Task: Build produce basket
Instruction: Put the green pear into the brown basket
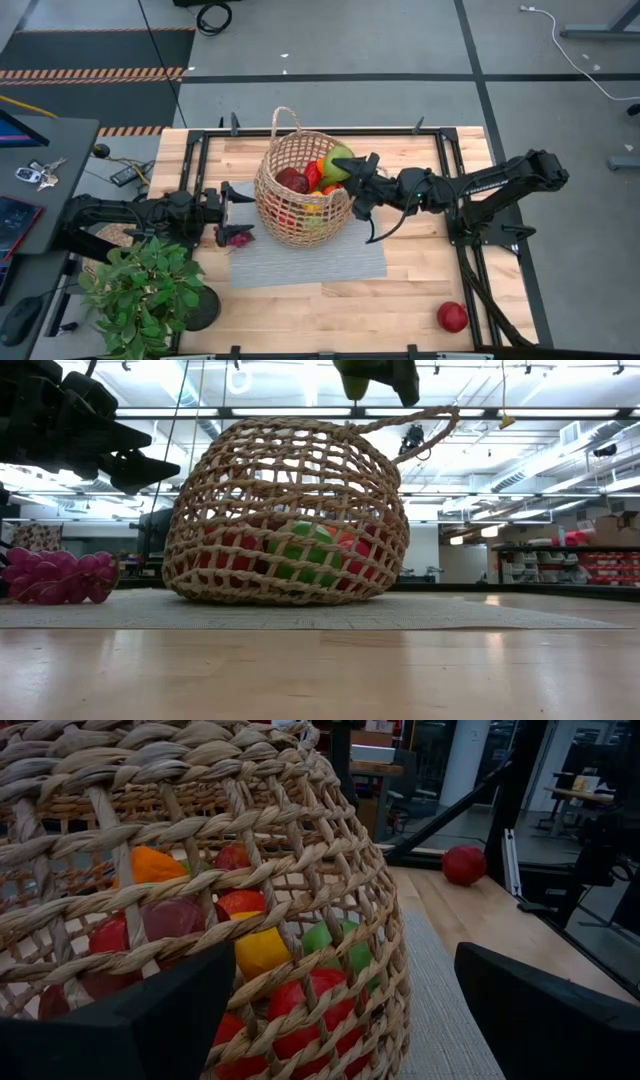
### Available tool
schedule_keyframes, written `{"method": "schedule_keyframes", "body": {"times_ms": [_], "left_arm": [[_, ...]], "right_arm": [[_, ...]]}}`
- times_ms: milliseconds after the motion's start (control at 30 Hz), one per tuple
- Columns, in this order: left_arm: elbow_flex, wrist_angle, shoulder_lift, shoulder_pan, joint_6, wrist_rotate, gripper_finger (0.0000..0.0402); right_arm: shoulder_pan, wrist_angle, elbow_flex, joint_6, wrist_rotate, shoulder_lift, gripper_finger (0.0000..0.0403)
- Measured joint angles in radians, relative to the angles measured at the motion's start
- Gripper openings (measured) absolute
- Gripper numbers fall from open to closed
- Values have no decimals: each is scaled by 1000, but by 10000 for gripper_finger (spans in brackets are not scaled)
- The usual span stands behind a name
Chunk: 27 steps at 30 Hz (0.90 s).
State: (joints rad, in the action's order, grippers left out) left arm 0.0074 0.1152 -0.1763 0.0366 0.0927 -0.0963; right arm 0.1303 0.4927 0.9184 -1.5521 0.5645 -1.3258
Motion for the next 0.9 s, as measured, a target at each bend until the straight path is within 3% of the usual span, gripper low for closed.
{"method": "schedule_keyframes", "body": {"times_ms": [167, 400, 600, 900], "left_arm": [[0, 0, 0, 0, 0, 0, 386], [0, 0, 0, 0, 0, 0, 386], [0, 0, 0, 0, 0, 0, 386], [0, 0, 0, 0, 0, 0, 386]], "right_arm": [[7, -27, 0, -19, -22, 0, 314], [6, -8, 0, 133, -70, 0, 314], [-49, 112, 0, 586, -68, 8, 314], [-211, 130, 0, 1357, -95, 1, 314]]}}
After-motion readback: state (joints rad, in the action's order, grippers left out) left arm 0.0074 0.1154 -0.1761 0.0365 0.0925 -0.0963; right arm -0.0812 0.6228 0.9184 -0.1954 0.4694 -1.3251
